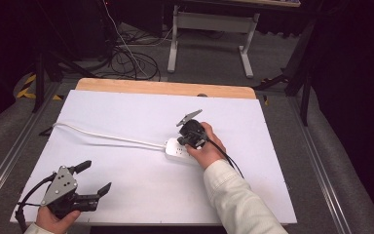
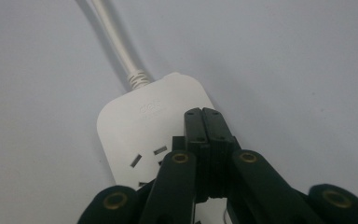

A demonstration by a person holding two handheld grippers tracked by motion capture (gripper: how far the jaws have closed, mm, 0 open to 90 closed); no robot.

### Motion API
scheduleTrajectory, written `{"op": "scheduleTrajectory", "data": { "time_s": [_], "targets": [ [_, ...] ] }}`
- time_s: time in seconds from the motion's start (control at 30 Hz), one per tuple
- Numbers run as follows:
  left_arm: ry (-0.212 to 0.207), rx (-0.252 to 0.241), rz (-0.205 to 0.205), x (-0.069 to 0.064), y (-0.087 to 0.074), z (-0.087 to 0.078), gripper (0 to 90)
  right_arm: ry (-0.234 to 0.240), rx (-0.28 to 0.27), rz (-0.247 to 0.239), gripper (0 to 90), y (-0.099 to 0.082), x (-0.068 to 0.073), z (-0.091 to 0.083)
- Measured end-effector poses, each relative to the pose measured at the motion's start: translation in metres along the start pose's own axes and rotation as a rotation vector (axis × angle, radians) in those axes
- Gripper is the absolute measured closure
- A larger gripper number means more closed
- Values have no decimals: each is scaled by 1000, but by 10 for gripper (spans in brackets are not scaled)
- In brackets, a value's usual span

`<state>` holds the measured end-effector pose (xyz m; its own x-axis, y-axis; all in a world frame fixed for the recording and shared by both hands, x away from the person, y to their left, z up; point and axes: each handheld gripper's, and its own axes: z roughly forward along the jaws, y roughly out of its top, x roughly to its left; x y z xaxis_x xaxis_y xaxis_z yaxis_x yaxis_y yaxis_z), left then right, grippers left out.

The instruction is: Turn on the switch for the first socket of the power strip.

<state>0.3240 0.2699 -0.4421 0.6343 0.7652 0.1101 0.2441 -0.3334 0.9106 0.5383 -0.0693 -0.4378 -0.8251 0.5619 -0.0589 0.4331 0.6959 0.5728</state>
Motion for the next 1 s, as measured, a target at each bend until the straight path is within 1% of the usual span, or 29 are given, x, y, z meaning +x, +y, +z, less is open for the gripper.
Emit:
{"op": "scheduleTrajectory", "data": {
  "time_s": [0.27, 0.37, 0.6, 0.67, 0.77, 0.87, 1.0],
  "targets": [
    [0, 0, -1, 0, 0, 0, 118, -4, -2, 0, 900, -1, 1, 0],
    [1, 0, -1, 0, 0, 0, 118, -16, -3, 3, 900, -1, 3, 1],
    [1, -1, -1, 0, 0, 0, 118, -16, -7, 5, 900, -2, 3, 1],
    [1, 0, -1, 0, 0, 0, 118, -27, -1, -6, 900, -1, 5, 2],
    [2, 0, -2, 0, 0, 0, 118, -27, 0, 6, 900, -2, 4, 2],
    [3, -1, -1, 0, 0, 0, 118, -32, 3, 6, 900, -1, 5, 3],
    [3, -1, 3, -1, 0, 0, 118, -44, 17, -8, 900, 0, 7, 3]
  ]
}}
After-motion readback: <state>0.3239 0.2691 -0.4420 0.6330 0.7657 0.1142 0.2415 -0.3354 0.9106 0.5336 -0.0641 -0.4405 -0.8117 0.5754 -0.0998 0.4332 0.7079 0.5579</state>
